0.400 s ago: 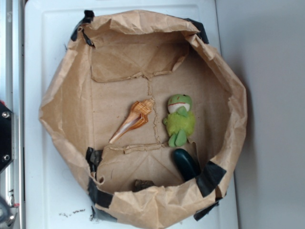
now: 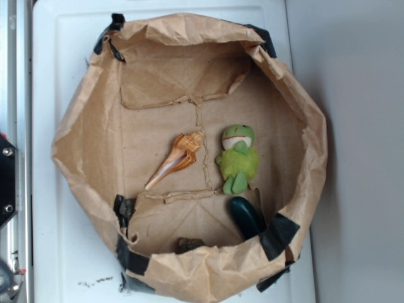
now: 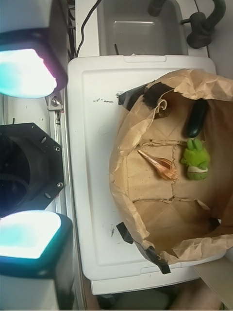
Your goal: Grab the shell.
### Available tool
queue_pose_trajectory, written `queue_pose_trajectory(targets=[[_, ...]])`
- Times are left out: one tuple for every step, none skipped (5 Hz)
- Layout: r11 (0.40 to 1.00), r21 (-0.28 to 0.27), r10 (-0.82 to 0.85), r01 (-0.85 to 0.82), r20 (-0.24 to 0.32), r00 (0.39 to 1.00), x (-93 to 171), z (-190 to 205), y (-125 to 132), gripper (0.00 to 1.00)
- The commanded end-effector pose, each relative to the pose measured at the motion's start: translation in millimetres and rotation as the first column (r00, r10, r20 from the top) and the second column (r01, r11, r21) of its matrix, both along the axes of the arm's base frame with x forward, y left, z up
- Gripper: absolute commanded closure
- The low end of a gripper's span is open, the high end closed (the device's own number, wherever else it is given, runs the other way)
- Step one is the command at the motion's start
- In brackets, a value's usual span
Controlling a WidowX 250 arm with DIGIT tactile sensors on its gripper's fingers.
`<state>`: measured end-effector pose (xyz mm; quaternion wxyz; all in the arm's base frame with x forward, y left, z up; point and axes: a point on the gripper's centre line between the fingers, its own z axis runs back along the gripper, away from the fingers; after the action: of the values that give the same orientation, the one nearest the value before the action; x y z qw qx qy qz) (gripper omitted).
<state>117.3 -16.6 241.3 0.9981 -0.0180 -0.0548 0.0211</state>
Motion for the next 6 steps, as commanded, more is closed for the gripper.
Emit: queue_pose_trajectory(targets=[[1.000,-0.001,-0.002,0.002,0.009,1.000,1.4,2.8,-0.3,0.00],[1.000,-0.001,-0.002,0.002,0.009,1.000,1.4,2.8,-0.3,0.00],[0.989,-0.138,0.052,-0.049,0.020,0.998,51.1,-2.3,-6.3,0.00],[0.973,-0.190,0.138,-0.130,0.030,0.990,92.7,-12.4,-1.1,0.00],[0.961,-0.185,0.213,-0.206,0.017,0.977,119.4,-24.0,9.8,0.00],[0.961,-0.185,0.213,-0.206,0.017,0.977,119.4,-24.0,9.8,0.00]])
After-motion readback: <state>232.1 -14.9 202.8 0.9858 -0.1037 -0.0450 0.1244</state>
